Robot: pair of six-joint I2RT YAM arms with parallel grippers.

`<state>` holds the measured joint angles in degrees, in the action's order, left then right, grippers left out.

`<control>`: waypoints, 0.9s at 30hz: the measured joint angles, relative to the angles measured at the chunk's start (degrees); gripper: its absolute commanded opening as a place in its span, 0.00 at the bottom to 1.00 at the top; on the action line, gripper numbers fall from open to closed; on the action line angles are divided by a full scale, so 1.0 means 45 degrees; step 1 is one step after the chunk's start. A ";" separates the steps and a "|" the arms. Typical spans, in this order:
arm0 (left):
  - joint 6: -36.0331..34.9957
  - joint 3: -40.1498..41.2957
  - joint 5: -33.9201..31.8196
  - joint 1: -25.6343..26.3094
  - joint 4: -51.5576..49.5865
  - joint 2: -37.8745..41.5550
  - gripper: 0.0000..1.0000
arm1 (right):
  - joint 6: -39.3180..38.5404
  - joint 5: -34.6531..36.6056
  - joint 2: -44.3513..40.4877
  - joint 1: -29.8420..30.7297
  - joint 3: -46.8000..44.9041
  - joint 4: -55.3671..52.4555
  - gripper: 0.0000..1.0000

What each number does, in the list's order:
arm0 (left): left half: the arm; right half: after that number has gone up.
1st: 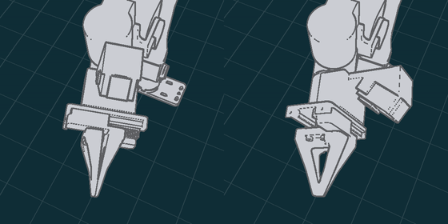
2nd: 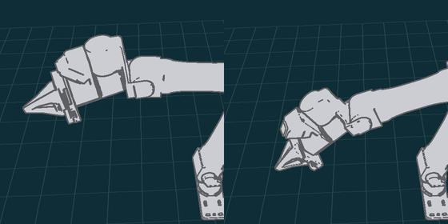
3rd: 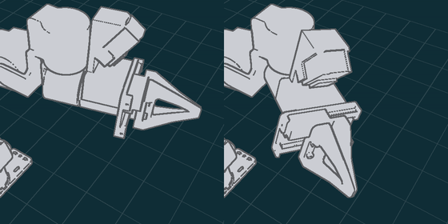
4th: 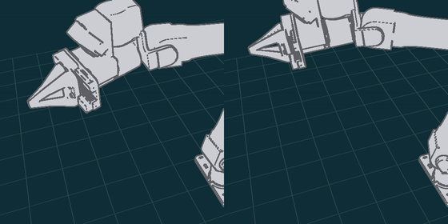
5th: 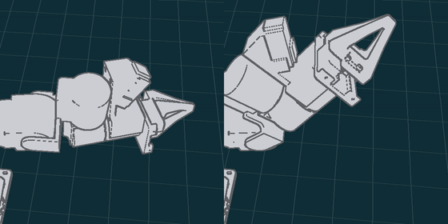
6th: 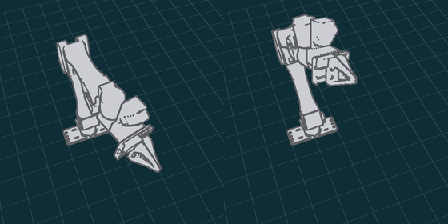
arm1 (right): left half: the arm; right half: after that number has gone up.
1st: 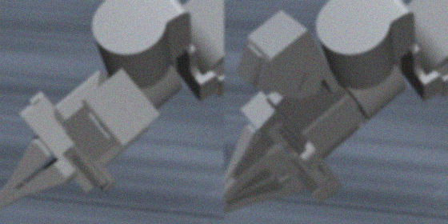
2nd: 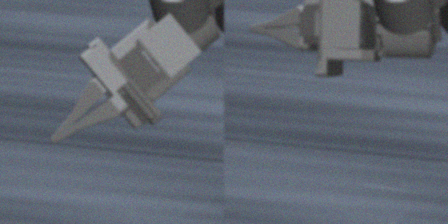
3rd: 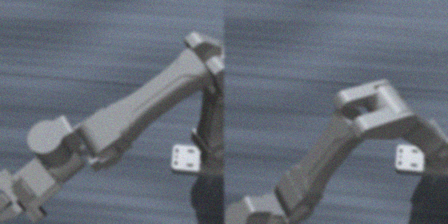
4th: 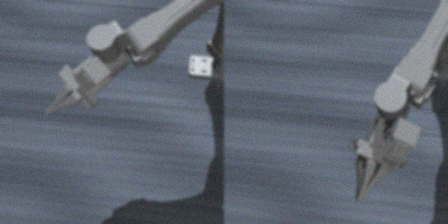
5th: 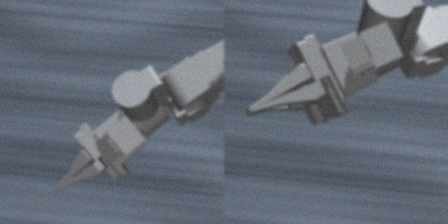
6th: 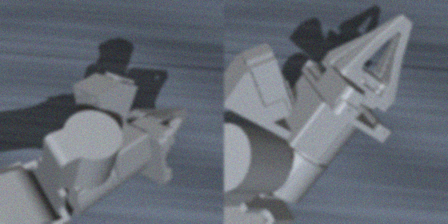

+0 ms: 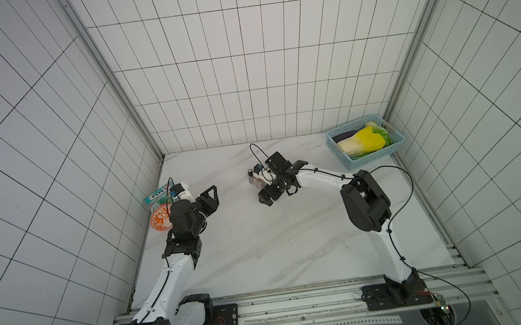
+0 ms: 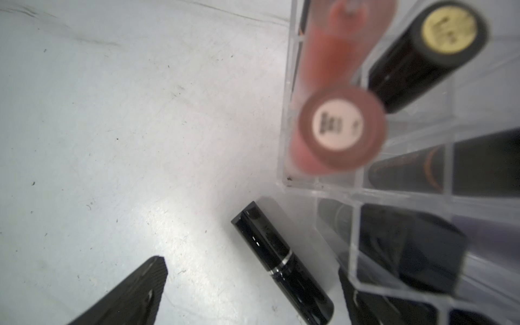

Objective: Arrange the lipsticks in the organizer
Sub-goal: Pick up the lipstick at the center of the board.

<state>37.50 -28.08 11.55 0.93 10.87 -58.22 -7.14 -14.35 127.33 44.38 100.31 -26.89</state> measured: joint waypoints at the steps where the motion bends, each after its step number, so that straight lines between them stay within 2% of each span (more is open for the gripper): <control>1: 0.0000 0.0000 0.0039 -0.0005 -0.0005 -0.0019 0.54 | -0.0010 -0.0049 0.0044 0.0000 0.0000 -0.0063 0.94; 8: -0.0005 -0.0073 0.0126 -0.0005 -0.0209 -0.0039 0.54 | -0.0019 -0.0748 0.0102 0.0000 -0.0039 -0.0393 0.73; 17: -0.0049 -0.0126 0.0141 -0.0005 -0.0340 0.0141 0.54 | 0.0121 -0.0908 -0.0423 0.0063 -0.1477 -0.0355 0.64; 23: -0.0044 -0.0131 0.0214 -0.0005 -0.0345 0.0141 0.54 | 0.0359 -0.0539 -0.0894 0.0146 -0.2171 -0.0350 0.49; 24: -0.0044 -0.0131 0.0214 -0.0005 -0.0350 0.0141 0.54 | 0.0379 -0.0452 -0.0937 0.0175 -0.2249 -0.0359 0.44; 27: -0.0044 -0.0136 0.0228 -0.0005 -0.0374 0.0141 0.54 | 0.0457 -0.0189 -0.0957 0.0311 -0.2273 -0.0379 0.42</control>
<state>37.30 -28.69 12.58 0.91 9.19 -57.58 -5.08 -15.20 123.02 45.78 90.08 -28.60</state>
